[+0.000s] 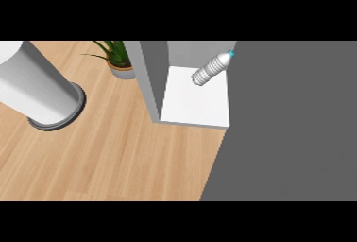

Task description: Pick up the bottled water, place it into the cabinet and close the cabinet

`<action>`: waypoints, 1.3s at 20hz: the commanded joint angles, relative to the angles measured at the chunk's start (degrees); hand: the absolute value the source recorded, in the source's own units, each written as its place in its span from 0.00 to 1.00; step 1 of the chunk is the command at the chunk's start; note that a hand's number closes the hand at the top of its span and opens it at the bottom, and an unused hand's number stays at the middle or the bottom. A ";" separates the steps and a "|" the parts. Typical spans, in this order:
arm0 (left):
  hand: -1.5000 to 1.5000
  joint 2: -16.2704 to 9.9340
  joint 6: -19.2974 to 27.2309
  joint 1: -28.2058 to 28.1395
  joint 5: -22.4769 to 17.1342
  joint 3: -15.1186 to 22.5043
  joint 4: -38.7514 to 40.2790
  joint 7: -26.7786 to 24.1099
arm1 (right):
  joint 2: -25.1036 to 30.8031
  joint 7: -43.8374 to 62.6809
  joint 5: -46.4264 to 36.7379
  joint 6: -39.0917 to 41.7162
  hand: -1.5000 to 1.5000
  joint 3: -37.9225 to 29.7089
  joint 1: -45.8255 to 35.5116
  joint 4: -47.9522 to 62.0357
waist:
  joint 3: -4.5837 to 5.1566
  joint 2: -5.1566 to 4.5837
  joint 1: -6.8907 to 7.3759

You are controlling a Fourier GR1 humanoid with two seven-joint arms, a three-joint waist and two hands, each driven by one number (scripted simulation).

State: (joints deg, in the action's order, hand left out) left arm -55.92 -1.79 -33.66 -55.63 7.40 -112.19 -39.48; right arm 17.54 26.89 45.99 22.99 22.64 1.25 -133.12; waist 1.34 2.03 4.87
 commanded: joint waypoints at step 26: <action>0.00 2.30 -21.41 -19.20 -2.83 -19.25 5.07 -6.69 | -17.54 11.19 8.20 -18.99 1.00 4.14 -52.69 43.41 | -1.40 -2.09 -2.38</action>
State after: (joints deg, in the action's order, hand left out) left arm -55.48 -20.96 -50.07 -57.98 -9.38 -105.60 -45.18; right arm -0.01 38.72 52.25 0.82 29.30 -52.61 -95.58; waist 0.07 0.24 3.83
